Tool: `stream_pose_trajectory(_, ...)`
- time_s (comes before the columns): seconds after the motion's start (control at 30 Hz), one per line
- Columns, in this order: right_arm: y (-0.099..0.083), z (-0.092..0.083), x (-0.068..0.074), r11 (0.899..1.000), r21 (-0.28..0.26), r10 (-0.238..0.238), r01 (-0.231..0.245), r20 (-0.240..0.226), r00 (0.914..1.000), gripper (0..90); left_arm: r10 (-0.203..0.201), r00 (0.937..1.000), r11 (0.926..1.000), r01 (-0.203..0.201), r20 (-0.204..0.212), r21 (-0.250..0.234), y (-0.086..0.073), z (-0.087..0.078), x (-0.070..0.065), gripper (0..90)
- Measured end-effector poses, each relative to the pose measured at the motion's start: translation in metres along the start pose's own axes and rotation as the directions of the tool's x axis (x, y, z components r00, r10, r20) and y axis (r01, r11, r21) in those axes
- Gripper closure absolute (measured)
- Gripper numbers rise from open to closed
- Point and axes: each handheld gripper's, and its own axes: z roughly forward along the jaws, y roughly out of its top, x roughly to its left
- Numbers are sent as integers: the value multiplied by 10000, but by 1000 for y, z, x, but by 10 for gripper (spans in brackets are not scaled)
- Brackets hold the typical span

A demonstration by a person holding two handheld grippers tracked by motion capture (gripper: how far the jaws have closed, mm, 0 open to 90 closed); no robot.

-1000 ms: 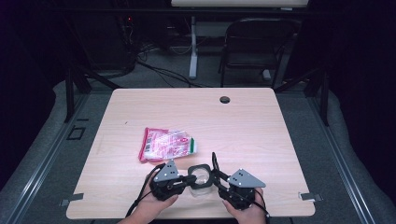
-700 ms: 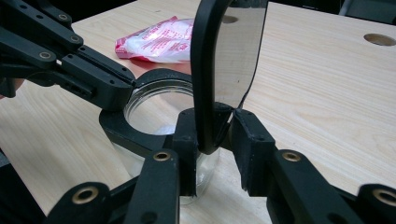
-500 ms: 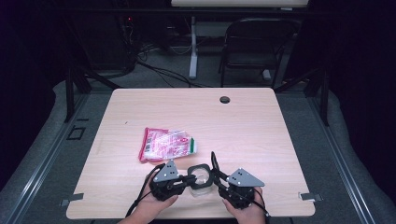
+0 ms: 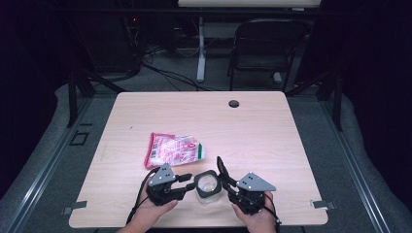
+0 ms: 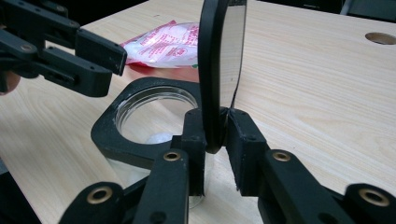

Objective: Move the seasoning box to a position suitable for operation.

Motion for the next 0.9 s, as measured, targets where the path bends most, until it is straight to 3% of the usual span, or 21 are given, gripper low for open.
stream_pose_trajectory(0.33,5,5,-10,9998,33,196,-196,1,9998,830,-39,10000,9994,40,-37,339,-6,5,0,651)
stream_pose_trajectory(0.6,10,11,-24,9989,-70,470,-474,-470,9978,838,-79,10000,9987,82,-57,501,-10,7,0,653)
stream_pose_trajectory(0.7,11,14,-30,9970,-101,755,-762,-595,9954,838,-96,9999,9982,103,-115,587,-12,8,-1,653)
stream_pose_trajectory(0.9,17,17,-40,9970,-186,737,-751,-638,9952,790,-177,9997,9978,186,-156,636,-14,9,-1,652)
